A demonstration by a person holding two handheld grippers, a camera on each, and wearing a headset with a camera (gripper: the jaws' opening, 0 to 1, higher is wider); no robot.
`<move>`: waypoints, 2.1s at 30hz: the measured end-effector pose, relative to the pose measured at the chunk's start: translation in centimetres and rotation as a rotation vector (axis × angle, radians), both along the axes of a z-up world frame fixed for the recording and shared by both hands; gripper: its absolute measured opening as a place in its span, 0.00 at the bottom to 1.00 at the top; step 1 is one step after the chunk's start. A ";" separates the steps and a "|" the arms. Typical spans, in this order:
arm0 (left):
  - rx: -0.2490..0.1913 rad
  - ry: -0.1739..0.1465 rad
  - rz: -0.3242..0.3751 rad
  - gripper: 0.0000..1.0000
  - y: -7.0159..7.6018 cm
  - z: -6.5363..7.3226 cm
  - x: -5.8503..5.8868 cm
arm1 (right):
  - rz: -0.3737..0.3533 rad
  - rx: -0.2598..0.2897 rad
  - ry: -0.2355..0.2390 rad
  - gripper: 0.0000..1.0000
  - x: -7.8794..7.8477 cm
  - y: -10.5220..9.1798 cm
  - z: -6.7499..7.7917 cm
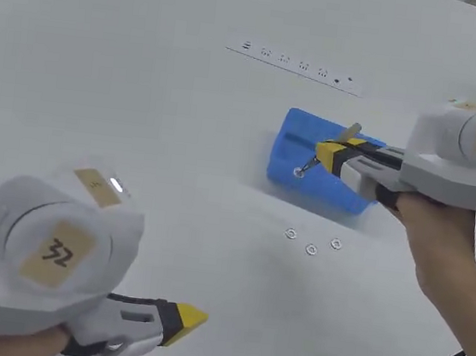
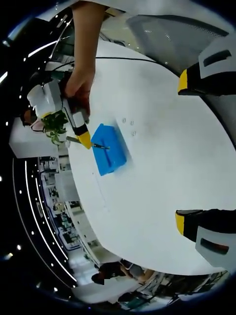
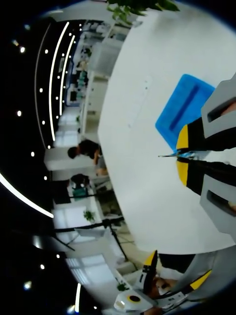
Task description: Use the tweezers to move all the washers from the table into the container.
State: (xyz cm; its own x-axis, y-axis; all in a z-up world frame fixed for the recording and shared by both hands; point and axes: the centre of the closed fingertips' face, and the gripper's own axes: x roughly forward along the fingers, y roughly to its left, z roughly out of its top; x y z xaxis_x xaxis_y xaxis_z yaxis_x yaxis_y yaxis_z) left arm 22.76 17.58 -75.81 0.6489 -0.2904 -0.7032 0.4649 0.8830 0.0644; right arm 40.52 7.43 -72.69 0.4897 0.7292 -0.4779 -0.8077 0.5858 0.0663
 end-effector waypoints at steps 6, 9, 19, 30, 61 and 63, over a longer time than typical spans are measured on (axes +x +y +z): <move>0.002 -0.001 0.000 0.98 0.1 0.1 0.0 | -0.003 0.000 -0.007 0.02 0.2 0.0 0.2; 0.005 0.001 0.000 0.98 0.1 0.0 0.0 | -0.005 -0.001 -0.011 0.02 0.4 0.0 0.2; 0.007 0.008 0.000 0.98 0.1 -0.2 0.0 | -0.026 -0.027 -0.026 0.02 2.9 -0.2 -0.8; 0.004 0.018 0.000 0.99 0.1 -0.4 -0.1 | -0.052 -0.056 -0.004 0.02 5.9 -0.1 -3.2; 0.010 0.045 0.004 0.98 0.1 -0.9 -0.3 | -0.048 -0.122 0.049 0.02 7.1 0.5 -7.2; 0.010 0.045 0.004 0.98 0.1 -0.9 -0.3 | -0.048 -0.122 0.047 0.02 7.1 0.5 -7.3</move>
State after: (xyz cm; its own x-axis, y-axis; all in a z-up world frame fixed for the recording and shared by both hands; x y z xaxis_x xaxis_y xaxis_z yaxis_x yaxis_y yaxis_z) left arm 22.50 17.67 -76.76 0.6176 -0.2810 -0.7346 0.4642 0.8842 0.0519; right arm 47.66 7.90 -79.95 0.4973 0.6405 -0.5852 -0.7765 0.6294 0.0290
